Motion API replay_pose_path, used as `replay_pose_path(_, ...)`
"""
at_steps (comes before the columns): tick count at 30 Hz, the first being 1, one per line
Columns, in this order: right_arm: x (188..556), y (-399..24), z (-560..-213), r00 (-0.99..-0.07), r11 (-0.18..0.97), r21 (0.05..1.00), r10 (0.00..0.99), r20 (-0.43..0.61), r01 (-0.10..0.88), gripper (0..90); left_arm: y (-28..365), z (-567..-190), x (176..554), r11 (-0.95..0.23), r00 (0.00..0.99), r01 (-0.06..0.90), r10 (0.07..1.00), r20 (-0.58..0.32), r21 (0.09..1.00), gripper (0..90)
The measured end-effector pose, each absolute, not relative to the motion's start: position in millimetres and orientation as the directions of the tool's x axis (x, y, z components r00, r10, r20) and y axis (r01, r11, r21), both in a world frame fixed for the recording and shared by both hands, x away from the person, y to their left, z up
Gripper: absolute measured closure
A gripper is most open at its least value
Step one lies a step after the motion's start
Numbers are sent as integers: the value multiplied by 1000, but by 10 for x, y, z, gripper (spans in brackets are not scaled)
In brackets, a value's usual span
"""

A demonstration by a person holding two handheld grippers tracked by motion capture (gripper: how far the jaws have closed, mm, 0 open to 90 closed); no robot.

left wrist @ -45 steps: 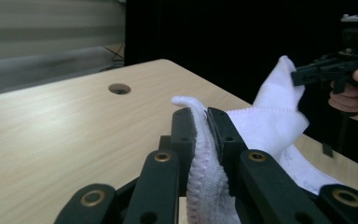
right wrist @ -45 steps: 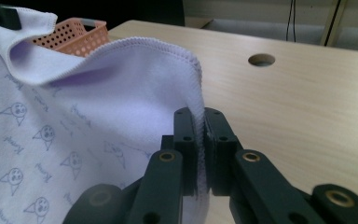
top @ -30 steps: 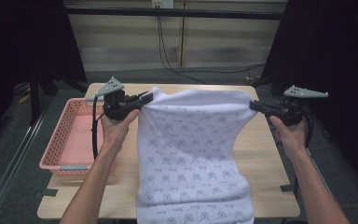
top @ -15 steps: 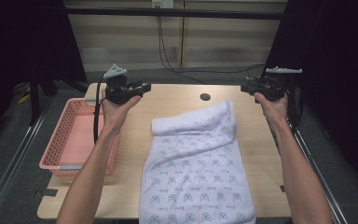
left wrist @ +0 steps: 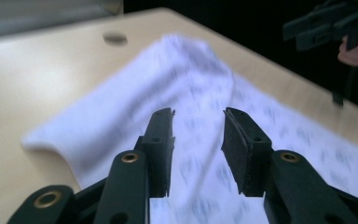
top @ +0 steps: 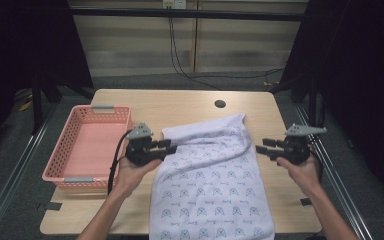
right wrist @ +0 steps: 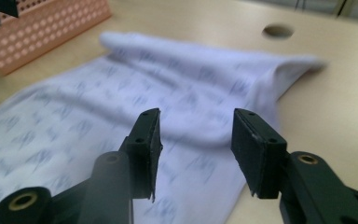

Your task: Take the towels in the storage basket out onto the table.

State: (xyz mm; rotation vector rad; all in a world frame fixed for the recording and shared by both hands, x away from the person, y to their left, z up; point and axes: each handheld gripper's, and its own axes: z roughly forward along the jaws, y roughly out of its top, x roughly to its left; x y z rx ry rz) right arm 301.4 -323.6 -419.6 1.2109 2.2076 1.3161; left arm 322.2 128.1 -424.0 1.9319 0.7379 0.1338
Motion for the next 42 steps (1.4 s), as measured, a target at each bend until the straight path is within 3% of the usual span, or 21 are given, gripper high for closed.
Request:
replay_pose_path(6, 2621, -3120, -4648, -637, 286, 763, 743, 205, 580, 593, 1319, -4718, 2888, -414, 825, 478, 514, -235, 775, 661)
replay_pose_path(9, 2552, -2994, -4865, -660, 382, 689, 728, 185, 615, 600, 1298, -4829, 2805, -471, 839, 470, 501, -212, 747, 661)
replay_pose_path(12, 2560, -2960, -4915, -661, 406, 670, 731, 170, 622, 601, 1304, -4902, 2769, -516, 847, 461, 499, -184, 722, 660)
replay_pose_path(19, 2527, -2935, -4948, -677, 428, 651, 712, 185, 627, 597, 1395, -4967, 2564, -549, 855, 483, 465, -231, 682, 673)
replay_pose_path(22, 2438, -2948, -4948, -699, 439, 648, 684, 208, 622, 679, 1436, -4949, 2435, -564, 860, 482, 452, -238, 670, 678)
replay_pose_path(23, 2380, -2955, -4943, -709, 451, 637, 671, 220, 625, 751, 1467, -4943, 2340, -569, 862, 486, 439, -255, 664, 675)
replay_pose_path(24, 2380, -2955, -4943, -709, 451, 637, 671, 220, 625, 751, 1467, -4943, 2340, -569, 862, 486, 439, -255, 664, 672)
replay_pose_path(25, 2307, -2954, -4939, -724, 469, 623, 647, 240, 626, 830, 1484, -4938, 2307, -573, 864, 485, 429, -263, 660, 660)
replay_pose_path(26, 2307, -2954, -4939, -724, 469, 623, 647, 240, 626, 830, 1496, -4932, 2276, -567, 856, 502, 437, -278, 653, 660)
replay_pose_path(27, 2244, -2965, -4939, -733, 481, 611, 629, 258, 628, 872, 1505, -4926, 2255, -570, 856, 506, 428, -291, 648, 620)
replay_pose_path(34, 2103, -2985, -4898, -775, 551, 575, 573, 265, 604, 879, 1504, -4872, 2249, -568, 864, 496, 398, -308, 657, 531)
replay_pose_path(38, 2048, -2993, -4876, -795, 592, 545, 533, 289, 594, 873, 1471, -4785, 2495, -478, 836, 496, 490, -248, 725, 541)
replay_pose_path(42, 2060, -3037, -4850, -777, 520, 619, 575, 256, 589, 713, 1405, -4843, 2783, -455, 803, 510, 556, -214, 730, 586)
